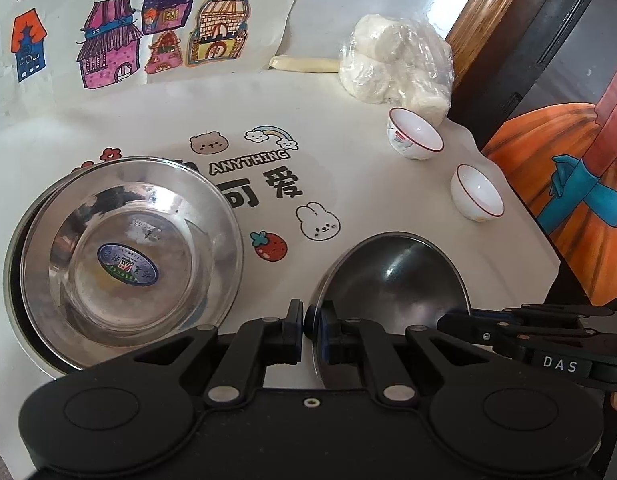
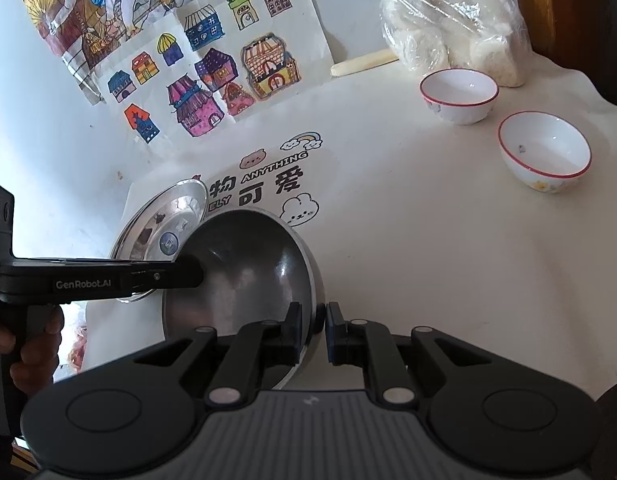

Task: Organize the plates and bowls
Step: 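Carry the steel bowl beside the plate stack and open both tools, then move both tools toward the white red-rimmed bowls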

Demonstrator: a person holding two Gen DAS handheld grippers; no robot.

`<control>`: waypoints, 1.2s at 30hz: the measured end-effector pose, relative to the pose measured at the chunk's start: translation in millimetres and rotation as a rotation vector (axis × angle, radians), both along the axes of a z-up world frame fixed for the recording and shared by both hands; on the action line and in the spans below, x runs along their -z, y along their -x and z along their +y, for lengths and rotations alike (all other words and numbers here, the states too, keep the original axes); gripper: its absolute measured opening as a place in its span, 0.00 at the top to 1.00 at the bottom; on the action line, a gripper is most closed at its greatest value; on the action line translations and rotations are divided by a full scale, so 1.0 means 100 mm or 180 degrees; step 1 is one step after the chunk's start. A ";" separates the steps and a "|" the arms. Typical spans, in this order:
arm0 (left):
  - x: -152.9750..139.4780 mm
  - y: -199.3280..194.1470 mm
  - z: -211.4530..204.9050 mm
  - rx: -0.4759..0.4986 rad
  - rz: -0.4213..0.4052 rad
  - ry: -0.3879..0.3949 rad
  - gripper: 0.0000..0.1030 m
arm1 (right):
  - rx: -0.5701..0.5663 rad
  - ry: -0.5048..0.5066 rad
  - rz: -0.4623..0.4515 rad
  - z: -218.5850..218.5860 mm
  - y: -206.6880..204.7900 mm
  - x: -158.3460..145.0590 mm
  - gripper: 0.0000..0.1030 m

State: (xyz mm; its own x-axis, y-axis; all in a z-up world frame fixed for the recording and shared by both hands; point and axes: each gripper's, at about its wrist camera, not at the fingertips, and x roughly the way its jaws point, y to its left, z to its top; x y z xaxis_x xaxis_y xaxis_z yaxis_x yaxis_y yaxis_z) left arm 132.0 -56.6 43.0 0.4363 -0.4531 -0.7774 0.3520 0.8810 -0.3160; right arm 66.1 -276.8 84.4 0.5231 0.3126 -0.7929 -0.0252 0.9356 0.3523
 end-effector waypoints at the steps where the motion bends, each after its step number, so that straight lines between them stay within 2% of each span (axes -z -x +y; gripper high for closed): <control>1: 0.01 -0.01 0.00 -0.0004 0.0008 -0.0008 0.92 | -0.0005 0.0000 -0.0001 0.01 0.00 0.00 0.87; 10: 0.06 0.03 -0.04 -0.0019 -0.0086 -0.0054 0.91 | 0.0005 -0.0053 0.0009 0.00 -0.03 0.01 0.87; 16: 0.04 0.09 -0.03 -0.0047 -0.0200 -0.0071 0.81 | 0.0048 -0.0080 0.0013 -0.01 -0.04 0.03 0.85; 18: 0.01 0.12 -0.02 -0.0069 -0.0248 -0.0060 0.72 | 0.0062 -0.0070 0.0000 -0.02 -0.03 0.03 0.85; 22: -0.06 0.16 -0.02 -0.0103 -0.0353 -0.0083 0.60 | 0.0104 -0.0053 -0.0046 -0.04 -0.02 0.01 0.85; 25: -0.12 0.19 -0.02 -0.0157 -0.0469 -0.0095 0.48 | 0.0152 -0.0040 -0.0082 -0.07 0.00 -0.02 0.82; 29: -0.23 0.19 -0.03 -0.0353 -0.0689 -0.0091 0.23 | 0.0232 -0.0006 -0.0157 -0.15 0.03 -0.04 0.71; 31: -0.29 0.17 -0.03 -0.0474 -0.0746 -0.0022 0.12 | 0.0282 0.0030 -0.0201 -0.18 0.05 -0.04 0.59; 32: -0.31 0.16 -0.05 -0.0519 -0.0759 0.0022 0.06 | 0.0309 0.0060 -0.0224 -0.20 0.06 -0.05 0.51; 33: -0.34 0.15 -0.06 -0.0551 -0.0773 0.0061 0.02 | 0.0344 0.0091 -0.0256 -0.22 0.07 -0.05 0.45; 34: -0.36 0.13 -0.09 -0.0574 -0.0786 0.0086 0.01 | 0.0370 0.0106 -0.0283 -0.24 0.08 -0.05 0.43; 36: -0.41 0.11 -0.17 -0.0593 -0.0814 0.0081 0.01 | 0.0424 0.0113 -0.0326 -0.30 0.10 -0.06 0.31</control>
State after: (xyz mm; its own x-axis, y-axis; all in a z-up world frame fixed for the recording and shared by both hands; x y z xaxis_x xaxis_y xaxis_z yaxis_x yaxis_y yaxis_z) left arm 121.2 -73.4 83.6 0.6935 -0.3650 -0.6211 0.2561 0.9307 -0.2610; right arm 56.2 -307.1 90.4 0.6366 0.2079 -0.7426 0.0658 0.9448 0.3209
